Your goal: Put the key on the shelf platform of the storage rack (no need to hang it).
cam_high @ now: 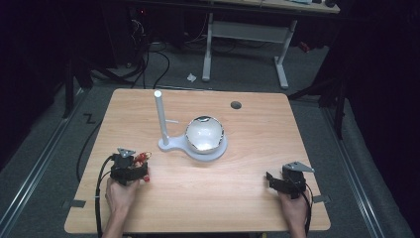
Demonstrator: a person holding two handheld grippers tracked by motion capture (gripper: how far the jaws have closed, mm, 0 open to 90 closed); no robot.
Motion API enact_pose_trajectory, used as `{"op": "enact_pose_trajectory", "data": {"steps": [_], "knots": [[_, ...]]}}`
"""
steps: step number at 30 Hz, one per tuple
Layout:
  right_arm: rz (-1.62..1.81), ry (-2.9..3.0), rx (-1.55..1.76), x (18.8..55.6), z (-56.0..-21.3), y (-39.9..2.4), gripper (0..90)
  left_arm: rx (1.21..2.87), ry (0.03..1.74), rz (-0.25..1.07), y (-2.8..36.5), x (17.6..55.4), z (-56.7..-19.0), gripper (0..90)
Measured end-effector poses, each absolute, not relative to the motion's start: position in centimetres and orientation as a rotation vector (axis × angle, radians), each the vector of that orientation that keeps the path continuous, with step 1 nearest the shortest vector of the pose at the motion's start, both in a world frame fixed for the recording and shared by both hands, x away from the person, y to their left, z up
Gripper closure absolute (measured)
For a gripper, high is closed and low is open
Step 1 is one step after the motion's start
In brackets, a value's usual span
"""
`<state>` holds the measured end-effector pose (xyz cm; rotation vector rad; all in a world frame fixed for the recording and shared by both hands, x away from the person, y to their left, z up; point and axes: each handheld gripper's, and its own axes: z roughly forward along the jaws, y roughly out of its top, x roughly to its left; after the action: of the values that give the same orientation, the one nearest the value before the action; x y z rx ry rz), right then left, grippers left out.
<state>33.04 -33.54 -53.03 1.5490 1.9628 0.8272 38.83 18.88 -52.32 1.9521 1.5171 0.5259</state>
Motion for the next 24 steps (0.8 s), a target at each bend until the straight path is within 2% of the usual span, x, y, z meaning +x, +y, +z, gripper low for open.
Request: {"op": "enact_pose_trajectory", "data": {"steps": [2,14,24], "knots": [[0.827,1.963,1.549,33.0,-53.0,-33.5,29.6,1.952,1.513,0.538,19.0,38.8,-52.2,47.4],[0.827,1.963,1.549,33.0,-53.0,-33.5,29.6,1.952,1.443,0.560,19.4,38.2,-51.6,48.8],[0.827,1.963,1.549,33.0,-53.0,-33.5,29.6,1.931,1.365,0.581,19.8,37.5,-48.8,49.0]]}}
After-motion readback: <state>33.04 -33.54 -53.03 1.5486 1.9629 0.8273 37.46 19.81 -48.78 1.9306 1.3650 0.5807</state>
